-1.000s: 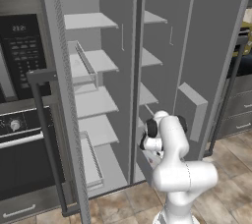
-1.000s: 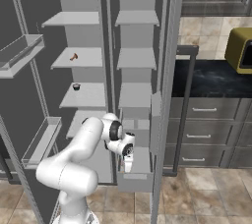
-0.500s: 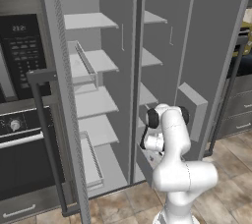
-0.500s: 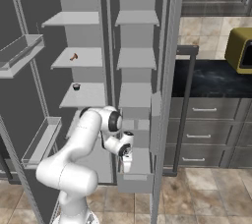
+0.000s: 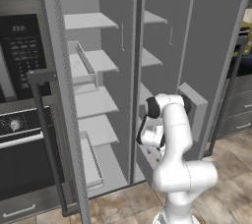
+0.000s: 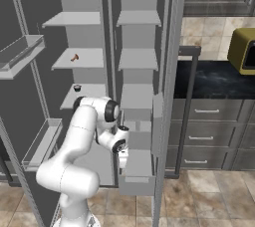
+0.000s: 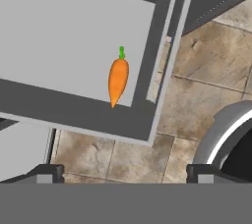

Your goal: Take the carrot and mushroom from the fridge shelf and place them in the freezer drawer to begin freezing them.

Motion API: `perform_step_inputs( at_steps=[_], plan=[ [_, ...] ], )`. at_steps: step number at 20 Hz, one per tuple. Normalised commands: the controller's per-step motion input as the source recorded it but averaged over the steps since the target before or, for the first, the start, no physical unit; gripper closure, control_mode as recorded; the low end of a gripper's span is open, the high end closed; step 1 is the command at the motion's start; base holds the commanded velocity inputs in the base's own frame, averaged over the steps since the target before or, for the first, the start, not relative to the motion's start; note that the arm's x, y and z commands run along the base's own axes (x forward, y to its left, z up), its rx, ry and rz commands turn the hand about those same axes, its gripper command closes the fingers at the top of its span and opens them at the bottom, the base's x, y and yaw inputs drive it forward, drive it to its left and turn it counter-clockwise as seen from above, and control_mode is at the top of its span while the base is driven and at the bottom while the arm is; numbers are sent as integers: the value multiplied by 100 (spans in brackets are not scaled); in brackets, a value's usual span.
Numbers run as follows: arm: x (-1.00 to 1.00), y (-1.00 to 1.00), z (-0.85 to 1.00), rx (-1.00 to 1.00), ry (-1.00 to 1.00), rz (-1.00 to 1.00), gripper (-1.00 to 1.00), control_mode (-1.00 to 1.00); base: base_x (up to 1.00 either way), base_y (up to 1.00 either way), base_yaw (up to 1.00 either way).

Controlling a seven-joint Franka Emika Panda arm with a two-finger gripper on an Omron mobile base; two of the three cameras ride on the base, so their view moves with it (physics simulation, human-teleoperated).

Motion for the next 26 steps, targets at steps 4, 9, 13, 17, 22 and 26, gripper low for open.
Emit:
perform_step_inputs(
  at_steps=[4, 9, 13, 17, 22, 26],
  plan=[
    [-7, 9, 82, 0, -4, 0, -100, -100, 0, 0, 0],
    [-5, 0, 77, 0, -1, 0, -100, -100, 0, 0, 0],
    [-3, 1, 79, 0, 0, 0, -100, -100, 0, 0, 0],
    [-3, 1, 77, 0, 0, 0, -100, -100, 0, 0, 0],
    [-3, 6, 73, 0, 0, 0, -100, -100, 0, 0, 0],
    [-30, 22, 59, 0, 0, 1, -100, -100, 0, 0, 0]
  ],
)
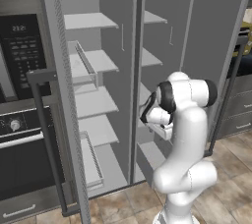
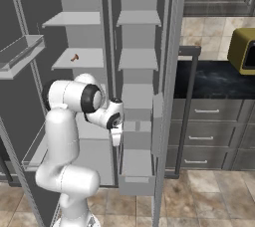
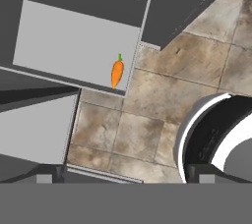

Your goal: Take the carrot and mushroom from the fridge shelf and place them in the freezer drawer to begin freezing them.

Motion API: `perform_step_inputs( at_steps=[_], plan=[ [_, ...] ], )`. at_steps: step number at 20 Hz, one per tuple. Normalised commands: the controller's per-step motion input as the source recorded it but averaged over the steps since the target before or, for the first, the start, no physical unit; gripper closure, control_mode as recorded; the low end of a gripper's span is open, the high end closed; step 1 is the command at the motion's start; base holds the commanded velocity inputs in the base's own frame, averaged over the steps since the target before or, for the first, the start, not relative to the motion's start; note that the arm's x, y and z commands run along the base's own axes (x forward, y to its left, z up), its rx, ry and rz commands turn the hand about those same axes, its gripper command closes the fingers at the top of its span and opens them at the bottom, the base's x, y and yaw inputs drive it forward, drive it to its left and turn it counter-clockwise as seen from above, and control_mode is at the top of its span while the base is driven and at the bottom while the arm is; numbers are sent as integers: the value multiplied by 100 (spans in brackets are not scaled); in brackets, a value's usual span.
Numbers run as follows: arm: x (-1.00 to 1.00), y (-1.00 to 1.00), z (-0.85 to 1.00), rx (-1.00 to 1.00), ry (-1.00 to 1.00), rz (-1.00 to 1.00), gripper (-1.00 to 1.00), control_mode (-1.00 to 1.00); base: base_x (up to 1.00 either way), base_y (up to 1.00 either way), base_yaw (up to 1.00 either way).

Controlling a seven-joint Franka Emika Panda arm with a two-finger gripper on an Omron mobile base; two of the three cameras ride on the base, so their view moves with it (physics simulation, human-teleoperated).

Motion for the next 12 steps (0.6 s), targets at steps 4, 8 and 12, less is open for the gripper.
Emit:
perform_step_inputs(
  at_steps=[4, 8, 12],
  plan=[
    [-54, 39, 46, 0, 0, 3, -100, -100, 0, 0, 0],
    [-54, 37, 44, 0, 0, 4, -100, -100, 0, 0, 0],
    [-53, 27, 49, 0, 0, 5, -100, -100, 0, 0, 0]
  ],
)
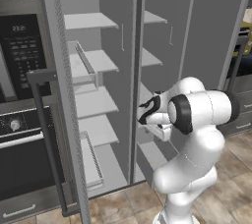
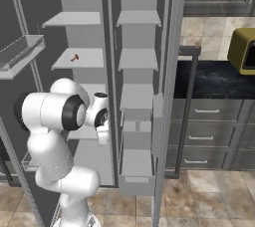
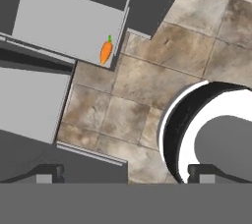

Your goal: Take the carrot and mushroom from the fridge shelf and place them in the freezer drawer to begin freezing them.

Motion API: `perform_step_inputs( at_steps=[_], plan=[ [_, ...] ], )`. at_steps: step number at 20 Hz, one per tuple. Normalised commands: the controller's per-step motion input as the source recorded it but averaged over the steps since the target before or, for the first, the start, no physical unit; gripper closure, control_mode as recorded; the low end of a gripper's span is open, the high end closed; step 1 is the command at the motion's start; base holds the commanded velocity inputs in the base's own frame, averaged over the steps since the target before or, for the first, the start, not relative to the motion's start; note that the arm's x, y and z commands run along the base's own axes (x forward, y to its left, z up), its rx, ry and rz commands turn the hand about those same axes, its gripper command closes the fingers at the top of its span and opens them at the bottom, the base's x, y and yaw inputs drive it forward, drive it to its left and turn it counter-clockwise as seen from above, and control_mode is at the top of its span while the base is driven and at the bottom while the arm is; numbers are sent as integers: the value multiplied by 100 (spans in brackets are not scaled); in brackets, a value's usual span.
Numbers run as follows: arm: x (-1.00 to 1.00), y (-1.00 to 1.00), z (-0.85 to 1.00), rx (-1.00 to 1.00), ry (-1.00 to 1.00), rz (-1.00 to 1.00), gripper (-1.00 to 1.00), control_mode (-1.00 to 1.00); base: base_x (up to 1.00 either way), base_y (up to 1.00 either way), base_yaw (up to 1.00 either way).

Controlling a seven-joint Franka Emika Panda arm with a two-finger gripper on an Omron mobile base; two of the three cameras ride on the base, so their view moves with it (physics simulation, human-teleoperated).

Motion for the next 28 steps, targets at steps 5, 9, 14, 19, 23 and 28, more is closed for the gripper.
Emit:
perform_step_inputs(
  at_steps=[5, 9, 14, 19, 23, 28],
  plan=[
    [-27, 4, 74, 0, 0, 3, -100, -100, 0, 0, 0],
    [-2, 0, 94, 0, 0, 4, -100, -100, 0, 0, 0],
    [-9, 0, 83, 0, 0, 8, -100, -100, 0, 0, 0],
    [-67, 8, 38, -3, -6, 16, -100, -100, 0, 0, 0],
    [-97, 7, 3, -5, -4, 19, -100, -100, 0, 0, 0],
    [-100, 1, 4, -3, -3, 20, -100, -100, 0, 0, 0]
  ],
)
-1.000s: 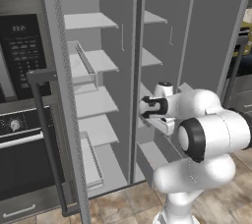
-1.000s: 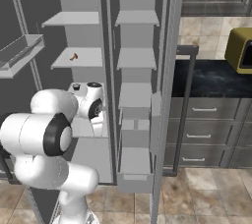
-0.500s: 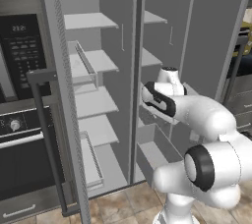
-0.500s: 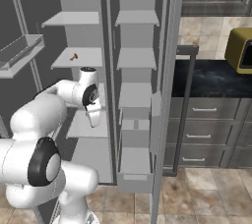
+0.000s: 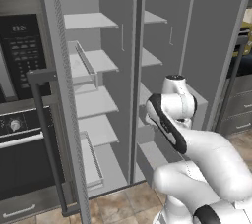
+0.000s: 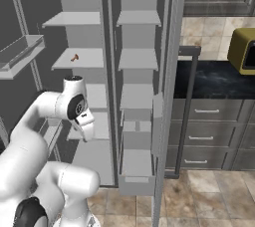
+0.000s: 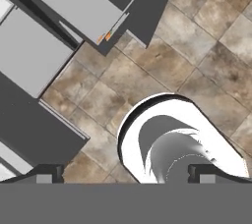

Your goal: Take the carrot and mushroom from the fridge shelf and place them in the freezer drawer to begin freezing them.

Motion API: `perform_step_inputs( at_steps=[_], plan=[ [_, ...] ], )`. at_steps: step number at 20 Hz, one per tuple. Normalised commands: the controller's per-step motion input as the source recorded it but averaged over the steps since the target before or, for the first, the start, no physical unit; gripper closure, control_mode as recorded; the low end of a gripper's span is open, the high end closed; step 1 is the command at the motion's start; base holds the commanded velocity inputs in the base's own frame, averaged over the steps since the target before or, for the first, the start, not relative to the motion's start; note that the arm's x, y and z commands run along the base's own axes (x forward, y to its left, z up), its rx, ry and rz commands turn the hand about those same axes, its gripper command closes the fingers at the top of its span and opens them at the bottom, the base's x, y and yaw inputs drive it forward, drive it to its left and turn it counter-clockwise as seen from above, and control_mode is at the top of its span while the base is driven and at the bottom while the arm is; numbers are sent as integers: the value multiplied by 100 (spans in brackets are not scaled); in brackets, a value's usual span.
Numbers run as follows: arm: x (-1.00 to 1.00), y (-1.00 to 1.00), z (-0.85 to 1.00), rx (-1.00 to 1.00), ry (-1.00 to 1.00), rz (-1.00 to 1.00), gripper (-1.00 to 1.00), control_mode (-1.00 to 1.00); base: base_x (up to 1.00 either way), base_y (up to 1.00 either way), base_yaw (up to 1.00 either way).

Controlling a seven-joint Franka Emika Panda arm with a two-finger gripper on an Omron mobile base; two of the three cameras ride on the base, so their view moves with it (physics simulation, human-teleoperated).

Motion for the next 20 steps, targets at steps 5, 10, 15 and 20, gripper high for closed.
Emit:
perform_step_inputs(
  at_steps=[5, 10, 15, 20],
  plan=[
    [-100, 0, 25, -5, -7, 15, -100, -100, 0, 0, 0],
    [-90, -9, 40, -7, -11, 12, -100, -100, 0, 0, 0],
    [-58, -14, 47, -4, -16, 6, -100, -100, 0, 0, 0],
    [-7, -7, 1, 3, 4, 7, -100, -100, 0, 0, 0]
  ],
)
